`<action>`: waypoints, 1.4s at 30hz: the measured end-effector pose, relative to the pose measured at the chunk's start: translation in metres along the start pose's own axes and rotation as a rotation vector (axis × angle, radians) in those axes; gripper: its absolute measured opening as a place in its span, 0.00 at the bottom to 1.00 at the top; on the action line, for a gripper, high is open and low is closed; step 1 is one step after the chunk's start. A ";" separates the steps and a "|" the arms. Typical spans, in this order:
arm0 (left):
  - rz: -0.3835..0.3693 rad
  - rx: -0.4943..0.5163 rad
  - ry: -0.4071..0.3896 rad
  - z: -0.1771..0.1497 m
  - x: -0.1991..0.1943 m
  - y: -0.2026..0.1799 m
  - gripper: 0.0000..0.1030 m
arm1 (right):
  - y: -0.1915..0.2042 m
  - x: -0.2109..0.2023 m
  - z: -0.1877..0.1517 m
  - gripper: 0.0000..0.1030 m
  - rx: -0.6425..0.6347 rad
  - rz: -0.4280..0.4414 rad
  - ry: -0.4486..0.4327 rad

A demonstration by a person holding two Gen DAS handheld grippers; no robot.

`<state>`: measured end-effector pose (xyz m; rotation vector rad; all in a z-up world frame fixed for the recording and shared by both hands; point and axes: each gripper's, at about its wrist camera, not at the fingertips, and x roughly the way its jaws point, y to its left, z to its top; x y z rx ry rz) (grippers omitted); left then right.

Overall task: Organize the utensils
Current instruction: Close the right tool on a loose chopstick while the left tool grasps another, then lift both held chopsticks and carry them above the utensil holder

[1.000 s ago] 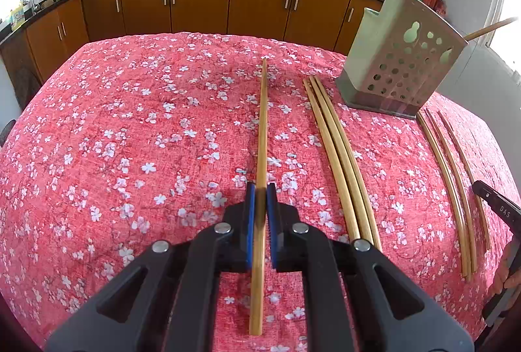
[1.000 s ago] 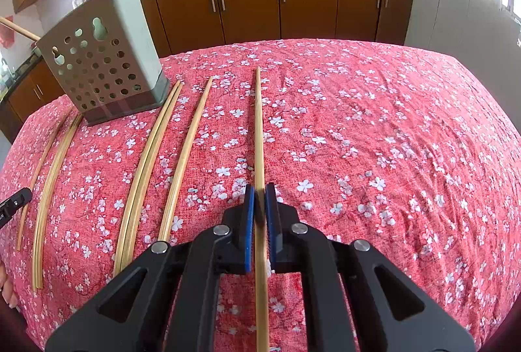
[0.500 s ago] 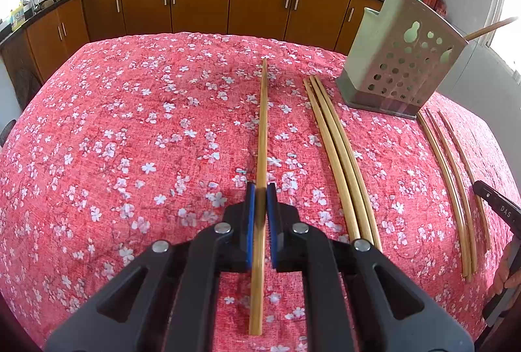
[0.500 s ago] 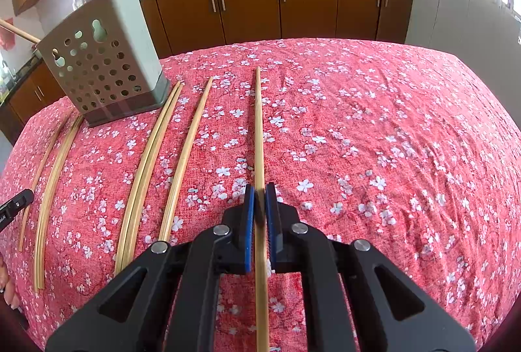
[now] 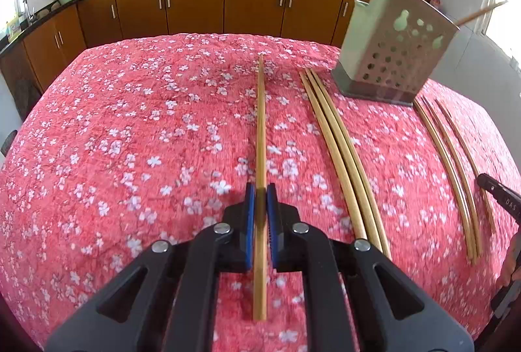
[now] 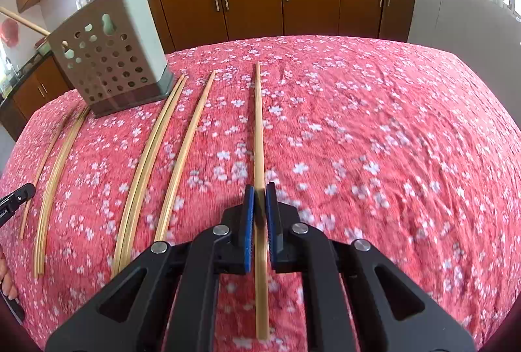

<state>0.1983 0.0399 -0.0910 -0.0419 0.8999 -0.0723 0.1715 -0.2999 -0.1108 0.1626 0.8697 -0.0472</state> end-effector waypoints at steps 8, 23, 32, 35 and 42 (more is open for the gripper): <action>0.042 0.062 0.010 -0.004 -0.006 -0.006 0.08 | 0.000 -0.007 0.001 0.08 0.000 0.008 0.006; -0.062 -0.056 -0.238 0.038 -0.095 0.004 0.08 | -0.018 -0.095 0.037 0.07 0.053 0.028 -0.267; -0.061 -0.079 -0.354 0.066 -0.131 0.005 0.08 | -0.016 -0.106 0.051 0.07 0.050 0.039 -0.318; -0.059 -0.070 -0.358 0.072 -0.134 0.002 0.08 | -0.013 -0.110 0.054 0.07 0.051 0.049 -0.330; -0.125 -0.028 -0.420 0.093 -0.169 -0.014 0.08 | 0.002 -0.156 0.086 0.07 0.065 0.201 -0.436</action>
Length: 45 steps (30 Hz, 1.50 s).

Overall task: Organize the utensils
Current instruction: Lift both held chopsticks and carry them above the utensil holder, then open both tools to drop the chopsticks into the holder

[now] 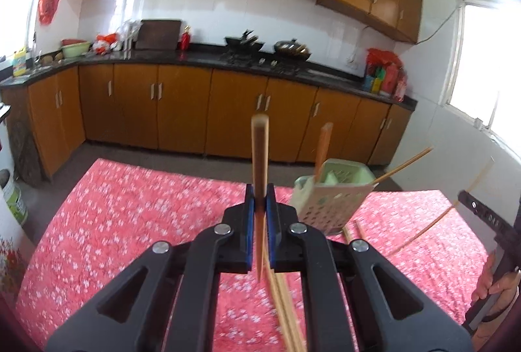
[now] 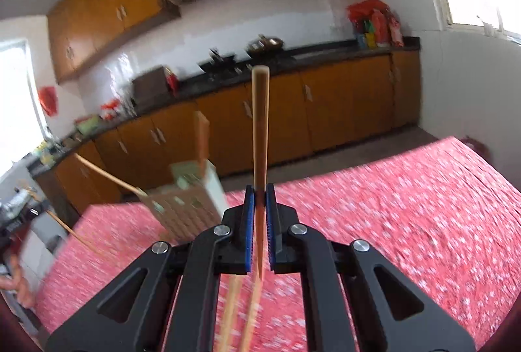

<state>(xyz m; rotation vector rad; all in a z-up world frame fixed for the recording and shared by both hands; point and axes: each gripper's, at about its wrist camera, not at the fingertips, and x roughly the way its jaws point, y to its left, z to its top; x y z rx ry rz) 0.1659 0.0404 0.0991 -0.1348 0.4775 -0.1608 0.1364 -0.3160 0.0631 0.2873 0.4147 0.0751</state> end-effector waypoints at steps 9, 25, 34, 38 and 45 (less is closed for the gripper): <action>-0.065 0.023 -0.163 0.050 -0.013 -0.042 0.08 | 0.046 -0.018 0.054 0.07 -0.017 0.133 -0.177; -0.010 -0.059 -0.344 0.105 0.055 -0.084 0.08 | 0.064 0.060 0.063 0.07 0.001 0.089 -0.221; -0.029 -0.087 -0.199 0.087 0.104 -0.071 0.10 | 0.066 0.079 0.044 0.08 -0.037 0.072 -0.133; -0.028 -0.065 -0.203 0.088 0.094 -0.068 0.17 | 0.066 0.076 0.049 0.22 -0.026 0.069 -0.124; 0.003 -0.058 -0.209 0.083 0.051 -0.054 0.18 | 0.055 0.032 0.058 0.30 -0.027 0.041 -0.171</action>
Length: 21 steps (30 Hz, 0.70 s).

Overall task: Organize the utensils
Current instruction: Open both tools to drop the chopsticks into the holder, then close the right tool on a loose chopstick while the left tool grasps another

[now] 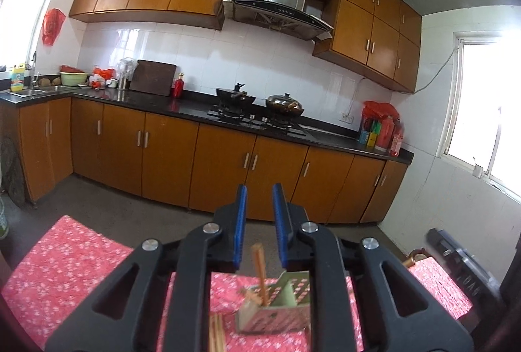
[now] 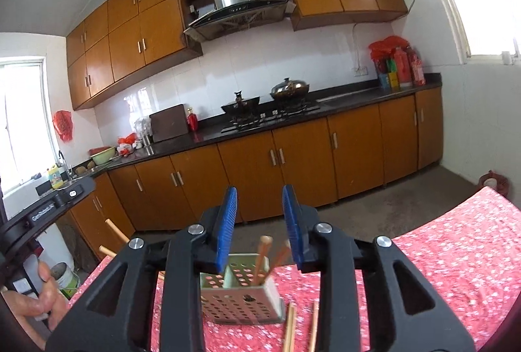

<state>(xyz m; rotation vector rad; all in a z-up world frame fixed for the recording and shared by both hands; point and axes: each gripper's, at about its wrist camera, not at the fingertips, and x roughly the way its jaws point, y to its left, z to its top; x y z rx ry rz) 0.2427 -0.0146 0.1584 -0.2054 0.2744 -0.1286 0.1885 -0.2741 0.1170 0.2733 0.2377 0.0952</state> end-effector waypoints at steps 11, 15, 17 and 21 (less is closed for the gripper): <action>0.097 0.064 0.253 -0.092 -0.038 0.059 0.25 | -0.060 -0.011 -0.092 0.30 0.002 -0.134 0.352; 0.100 0.062 0.414 -0.145 -0.022 0.076 0.25 | -0.068 0.017 -0.160 0.25 0.040 -0.096 0.585; 0.082 0.051 0.458 -0.163 -0.019 0.080 0.25 | -0.064 0.026 -0.183 0.25 0.049 -0.079 0.637; 0.054 0.021 0.527 -0.191 -0.015 0.083 0.25 | -0.049 0.036 -0.204 0.25 0.045 -0.059 0.674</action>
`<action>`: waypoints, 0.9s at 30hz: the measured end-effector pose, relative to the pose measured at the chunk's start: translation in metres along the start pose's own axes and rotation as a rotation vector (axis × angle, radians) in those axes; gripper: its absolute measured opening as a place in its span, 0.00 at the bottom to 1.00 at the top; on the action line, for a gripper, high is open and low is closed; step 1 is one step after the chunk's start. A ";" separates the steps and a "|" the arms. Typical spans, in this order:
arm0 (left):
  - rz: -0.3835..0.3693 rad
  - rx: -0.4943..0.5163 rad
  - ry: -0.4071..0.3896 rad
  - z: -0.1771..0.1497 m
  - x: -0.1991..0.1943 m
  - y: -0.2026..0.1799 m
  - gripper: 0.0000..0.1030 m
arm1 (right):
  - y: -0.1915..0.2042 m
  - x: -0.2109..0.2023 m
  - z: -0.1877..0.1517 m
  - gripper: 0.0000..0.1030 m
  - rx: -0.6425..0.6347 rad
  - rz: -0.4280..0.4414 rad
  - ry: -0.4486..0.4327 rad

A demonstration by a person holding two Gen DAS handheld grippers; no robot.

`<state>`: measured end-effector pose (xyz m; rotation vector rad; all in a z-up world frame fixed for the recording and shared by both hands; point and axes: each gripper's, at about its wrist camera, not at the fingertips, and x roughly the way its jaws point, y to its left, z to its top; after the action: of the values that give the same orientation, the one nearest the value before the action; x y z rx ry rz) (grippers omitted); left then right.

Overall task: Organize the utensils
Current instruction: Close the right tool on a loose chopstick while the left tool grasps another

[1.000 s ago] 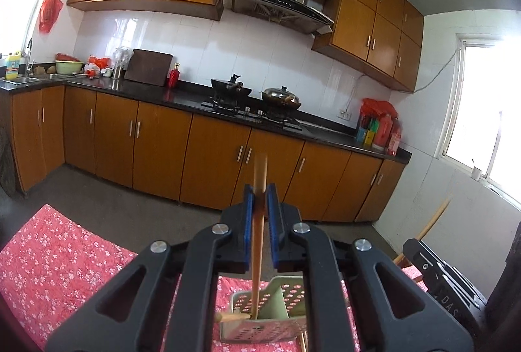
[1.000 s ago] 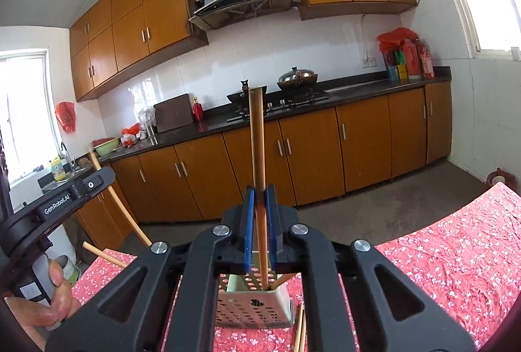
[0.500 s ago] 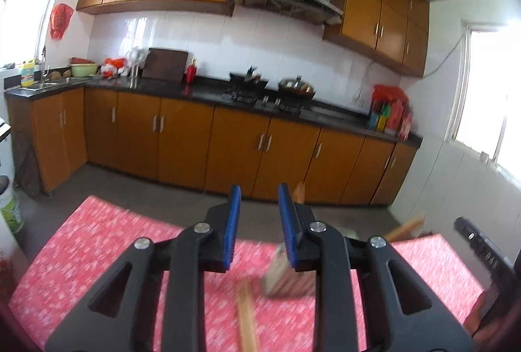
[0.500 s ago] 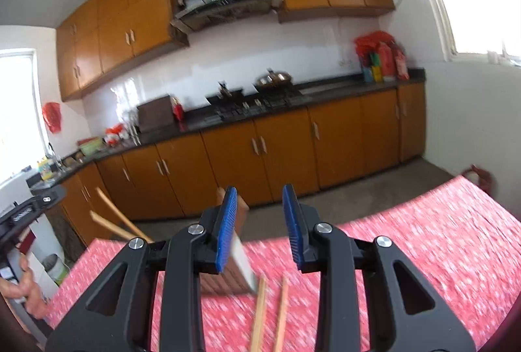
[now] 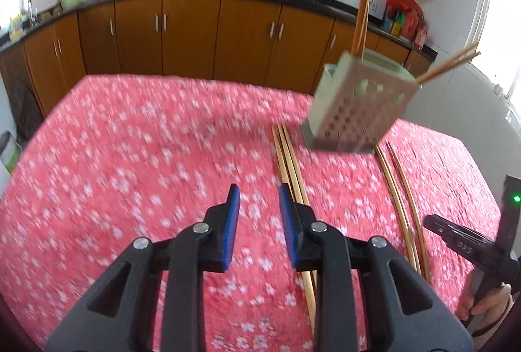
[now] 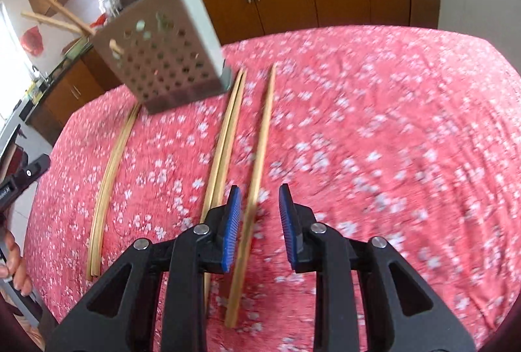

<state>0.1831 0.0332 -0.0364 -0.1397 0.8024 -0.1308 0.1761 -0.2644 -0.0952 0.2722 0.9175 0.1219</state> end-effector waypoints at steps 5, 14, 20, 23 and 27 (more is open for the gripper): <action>-0.035 0.002 0.049 -0.009 0.012 -0.011 0.25 | 0.012 0.010 -0.003 0.12 -0.063 -0.066 -0.005; -0.056 0.082 0.135 -0.032 0.036 -0.035 0.15 | -0.022 0.006 0.003 0.07 0.015 -0.115 -0.026; -0.021 0.101 0.165 -0.042 0.047 -0.040 0.12 | -0.021 0.000 -0.003 0.07 -0.011 -0.125 -0.034; 0.008 0.114 0.162 -0.043 0.049 -0.043 0.11 | -0.020 -0.001 -0.006 0.07 -0.017 -0.128 -0.035; 0.044 0.109 0.147 -0.041 0.053 -0.041 0.08 | -0.013 0.003 -0.009 0.08 -0.037 -0.132 -0.039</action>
<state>0.1871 -0.0195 -0.0943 -0.0098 0.9425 -0.1442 0.1705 -0.2742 -0.1060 0.1781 0.8913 0.0114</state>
